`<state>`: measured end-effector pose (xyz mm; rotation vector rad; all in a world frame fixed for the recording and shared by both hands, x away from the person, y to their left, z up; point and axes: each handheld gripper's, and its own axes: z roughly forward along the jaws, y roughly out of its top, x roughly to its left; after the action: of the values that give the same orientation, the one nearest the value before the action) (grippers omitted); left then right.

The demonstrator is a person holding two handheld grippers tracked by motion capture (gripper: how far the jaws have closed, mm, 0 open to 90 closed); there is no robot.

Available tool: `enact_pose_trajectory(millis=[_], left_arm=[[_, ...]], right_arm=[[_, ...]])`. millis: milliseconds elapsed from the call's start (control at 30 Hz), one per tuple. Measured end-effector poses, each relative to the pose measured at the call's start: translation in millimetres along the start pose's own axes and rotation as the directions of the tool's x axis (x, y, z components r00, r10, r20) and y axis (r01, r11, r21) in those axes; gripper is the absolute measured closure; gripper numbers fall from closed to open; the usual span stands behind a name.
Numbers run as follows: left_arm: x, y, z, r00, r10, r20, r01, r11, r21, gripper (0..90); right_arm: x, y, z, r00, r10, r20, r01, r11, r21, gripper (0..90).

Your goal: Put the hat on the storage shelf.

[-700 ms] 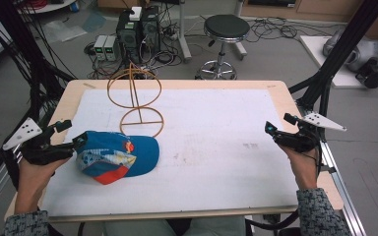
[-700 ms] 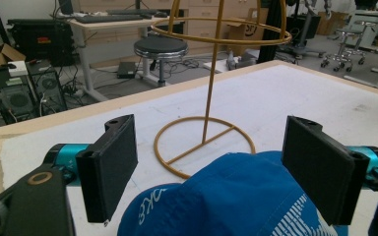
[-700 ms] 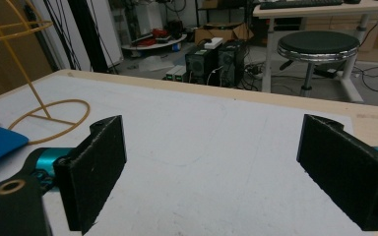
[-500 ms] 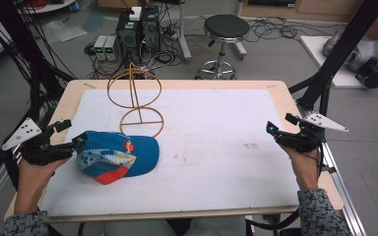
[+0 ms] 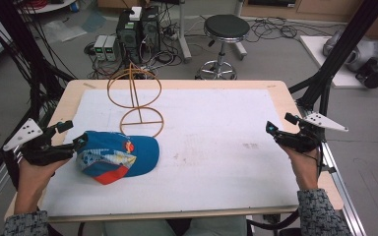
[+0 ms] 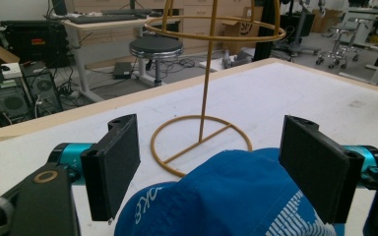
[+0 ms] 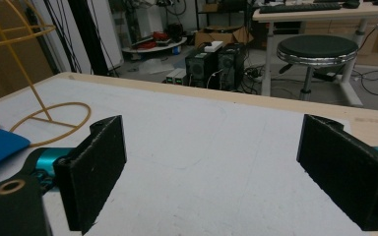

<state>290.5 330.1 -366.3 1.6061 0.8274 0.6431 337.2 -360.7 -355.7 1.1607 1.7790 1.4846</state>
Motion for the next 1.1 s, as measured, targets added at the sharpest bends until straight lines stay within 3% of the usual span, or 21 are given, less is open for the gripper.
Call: enact_pose_trajectory(millis=[100, 333, 533, 667, 967, 1100], left_arm=[[0.0, -3.0, 3.3, 0.9999, 0.008, 0.006, -0.008, 0.9998, 0.018, 23.7], [2.1, -11.4, 10.0, 0.9996, -0.017, 0.02, 0.017, 0.9996, 0.023, 24.2], [6.7, -21.8, 16.7, 0.9994, -0.034, -0.003, 0.034, 0.9989, 0.033, 25.6], [6.8, -24.4, 20.1, 0.9997, -0.024, 0.0, 0.024, 0.9983, 0.054, 27.3], [8.7, -28.2, 23.0, 0.9983, -0.056, 0.016, 0.054, 0.9947, 0.088, 39.6], [10.3, -30.7, 23.0, 0.9975, -0.061, 0.037, 0.057, 0.993, 0.103, 54.5]], right_arm=[[-0.3, -0.2, 0.3, 1.0, 0.006, 0.003, -0.006, 1.0, 0.004, 10.6], [0.4, -0.4, 0.7, 1.0, 0.004, 0.0, -0.004, 1.0, 0.009, 10.6], [0.9, -0.7, 2.0, 1.0, -0.001, -0.008, 0.001, 1.0, 0.007, 10.5], [1.8, -0.9, 2.6, 0.9999, -0.002, -0.01, 0.002, 1.0, 0.013, 10.6], [1.3, -0.3, 0.6, 1.0, 0.0, -0.002, 0.0, 1.0, 0.001, 10.6], [1.2, -0.3, 0.5, 1.0, 0.002, -0.003, -0.002, 1.0, 0.0, 10.6]])
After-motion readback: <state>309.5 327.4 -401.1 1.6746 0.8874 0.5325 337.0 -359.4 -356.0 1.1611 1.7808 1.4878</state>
